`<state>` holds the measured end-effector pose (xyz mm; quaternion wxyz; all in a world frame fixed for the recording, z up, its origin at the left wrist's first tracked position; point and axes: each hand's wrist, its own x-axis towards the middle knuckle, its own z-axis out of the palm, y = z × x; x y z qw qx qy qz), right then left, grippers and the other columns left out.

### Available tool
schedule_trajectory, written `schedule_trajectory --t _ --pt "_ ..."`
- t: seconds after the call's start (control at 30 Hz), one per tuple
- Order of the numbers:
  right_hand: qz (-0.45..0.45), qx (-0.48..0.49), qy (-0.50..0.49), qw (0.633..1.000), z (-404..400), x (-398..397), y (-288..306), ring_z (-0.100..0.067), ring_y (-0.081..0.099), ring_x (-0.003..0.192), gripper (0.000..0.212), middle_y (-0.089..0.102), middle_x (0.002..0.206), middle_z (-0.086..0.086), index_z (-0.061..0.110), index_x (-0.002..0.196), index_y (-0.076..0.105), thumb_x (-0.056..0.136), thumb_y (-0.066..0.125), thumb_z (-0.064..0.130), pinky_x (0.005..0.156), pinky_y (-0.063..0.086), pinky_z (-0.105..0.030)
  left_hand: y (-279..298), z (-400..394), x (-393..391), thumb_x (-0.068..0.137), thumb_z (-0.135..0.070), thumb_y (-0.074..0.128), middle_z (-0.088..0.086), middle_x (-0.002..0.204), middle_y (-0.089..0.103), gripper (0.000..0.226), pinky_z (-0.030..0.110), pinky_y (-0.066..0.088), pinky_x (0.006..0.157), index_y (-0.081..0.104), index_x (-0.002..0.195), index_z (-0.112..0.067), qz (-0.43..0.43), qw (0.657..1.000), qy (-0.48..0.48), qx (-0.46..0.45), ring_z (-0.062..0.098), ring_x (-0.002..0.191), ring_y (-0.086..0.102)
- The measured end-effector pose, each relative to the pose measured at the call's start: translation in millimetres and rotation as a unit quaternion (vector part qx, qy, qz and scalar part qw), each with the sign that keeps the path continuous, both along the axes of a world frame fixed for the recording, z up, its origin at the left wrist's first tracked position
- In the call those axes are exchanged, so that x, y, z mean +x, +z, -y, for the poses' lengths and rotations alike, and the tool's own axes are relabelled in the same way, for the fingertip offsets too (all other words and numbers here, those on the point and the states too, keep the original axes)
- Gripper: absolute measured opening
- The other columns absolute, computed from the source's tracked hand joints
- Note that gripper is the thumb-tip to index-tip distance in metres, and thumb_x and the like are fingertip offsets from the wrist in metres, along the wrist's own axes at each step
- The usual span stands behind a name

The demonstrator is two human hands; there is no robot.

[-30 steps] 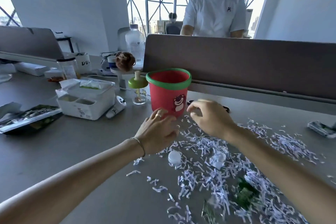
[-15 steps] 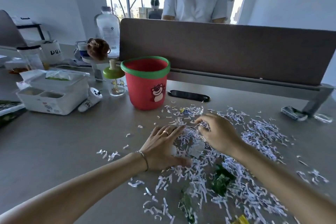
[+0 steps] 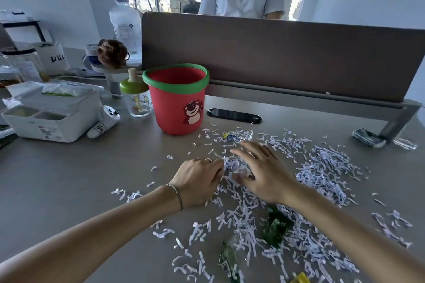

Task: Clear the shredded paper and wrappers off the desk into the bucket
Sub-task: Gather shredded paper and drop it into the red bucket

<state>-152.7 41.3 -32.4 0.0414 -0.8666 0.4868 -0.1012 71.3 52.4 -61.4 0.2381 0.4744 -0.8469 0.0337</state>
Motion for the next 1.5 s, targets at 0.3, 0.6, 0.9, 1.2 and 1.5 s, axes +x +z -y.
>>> schedule_trajectory --t 0.3,0.6,0.9,1.2,1.5 --pt "-0.057 0.001 -0.016 0.998 17.8 11.4 -14.3 -0.021 0.038 0.139 0.075 0.040 0.151 0.001 0.033 0.150 0.038 0.090 0.030 0.077 0.114 0.037 -0.046 22.0 5.9 16.4 0.090 -0.027 0.044 -0.002 0.055 0.049 0.013 0.032 0.032 0.049 0.044 0.079 -0.021 -0.063 0.995 0.078 0.009 0.029 0.052 0.040" --pt "-0.046 -0.075 0.019 0.996 17.2 11.8 -15.2 -0.022 0.065 0.099 0.049 0.067 0.108 0.001 0.027 0.135 0.053 0.099 0.047 0.059 0.082 0.053 -0.037 22.4 10.7 25.1 0.090 -0.027 0.040 0.001 0.064 0.058 0.018 0.040 0.047 0.057 0.048 0.079 -0.016 -0.088 0.989 0.106 0.045 0.034 0.061 0.048" --pt "0.019 -0.014 0.017 1.000 29.4 15.8 -11.1 -0.009 0.050 0.045 0.043 0.057 0.056 0.003 0.018 0.070 0.058 0.108 0.046 0.035 0.051 0.041 -0.025 25.4 13.5 22.5 0.093 -0.017 0.046 -0.004 0.063 0.056 0.018 0.038 0.047 0.058 0.048 0.075 -0.015 -0.104 0.983 0.119 0.094 0.030 0.062 0.049" --pt "0.236 0.028 -0.021 0.971 57.5 27.9 56.0 -0.011 0.032 0.041 0.053 0.038 0.048 0.004 0.018 0.056 0.042 0.104 0.055 0.035 0.042 0.022 -0.023 80.5 34.2 26.3 0.090 -0.018 0.042 -0.003 0.063 0.061 0.024 0.037 0.049 0.053 0.049 0.068 -0.017 -0.169 0.977 0.102 0.084 0.025 0.060 0.057" --pt "0.278 0.000 -0.004 0.961 95.6 59.9 129.6 -0.006 0.031 0.035 0.054 0.037 0.045 0.005 0.017 0.054 0.041 0.102 0.055 0.038 0.046 0.024 -0.029 164.5 83.2 44.7 0.092 -0.014 0.043 -0.004 0.079 0.072 0.031 0.028 0.044 0.060 0.055 0.064 -0.022 -0.210 0.970 0.120 0.031 0.015 0.070 0.062"
